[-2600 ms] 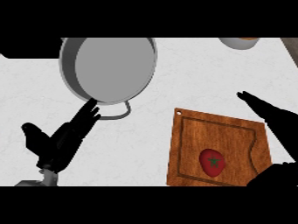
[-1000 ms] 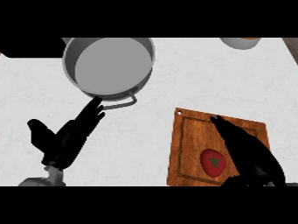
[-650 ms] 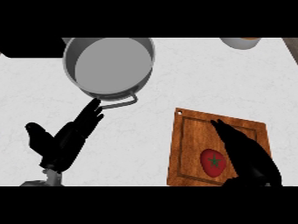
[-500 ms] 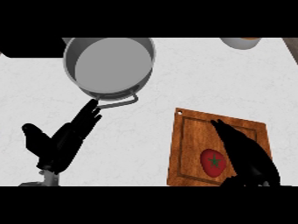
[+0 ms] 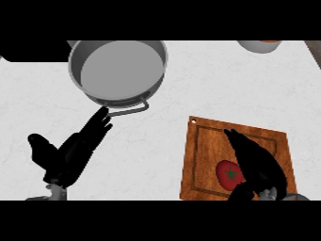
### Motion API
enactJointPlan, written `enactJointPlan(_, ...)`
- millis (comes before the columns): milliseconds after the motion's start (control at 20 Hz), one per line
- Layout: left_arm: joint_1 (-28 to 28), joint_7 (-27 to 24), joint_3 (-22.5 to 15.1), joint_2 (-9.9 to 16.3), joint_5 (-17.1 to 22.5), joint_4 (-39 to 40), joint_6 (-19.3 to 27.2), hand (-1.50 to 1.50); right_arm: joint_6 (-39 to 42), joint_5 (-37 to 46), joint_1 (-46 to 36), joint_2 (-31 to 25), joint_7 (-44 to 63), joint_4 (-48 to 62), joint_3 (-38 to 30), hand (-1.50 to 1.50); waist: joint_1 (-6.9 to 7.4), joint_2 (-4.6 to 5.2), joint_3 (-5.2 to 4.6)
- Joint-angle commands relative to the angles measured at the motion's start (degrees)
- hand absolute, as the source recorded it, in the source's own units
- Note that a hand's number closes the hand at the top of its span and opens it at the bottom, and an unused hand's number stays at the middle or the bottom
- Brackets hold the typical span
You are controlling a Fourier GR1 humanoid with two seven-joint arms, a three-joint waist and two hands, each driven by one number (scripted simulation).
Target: Pick the tomato from the cutting board and place it in the pot
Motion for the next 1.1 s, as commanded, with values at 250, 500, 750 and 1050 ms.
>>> enactJointPlan(250,0.52,-1.05,2.93,0.24,1.15,1.09,-3.61,0.0,1.26,4.08,0.34,6.03,-5.75,7.75,-4.83,1.5,0.1,0.02,0.0)
enactJointPlan(500,0.22,-0.37,1.03,-1.45,-1.43,-0.2,-1.83,0.0,1.74,4.03,-0.33,7.35,-14.7,10.17,-3.9,1.5,0.1,0.02,0.01)
enactJointPlan(750,0.12,-2.03,1.63,-2.69,-2.01,2.45,-2.67,0.0,-0.91,11.66,5.13,8.88,-15.52,6.98,-0.95,1.5,-0.11,-0.01,0.0)
enactJointPlan(1050,-1.47,1.44,0.8,-2.29,-1.53,0.02,-2.68,0.0,7.14,5.19,-19.06,9.56,-26.21,26.57,-9.39,1.5,2.18,0.53,0.05)
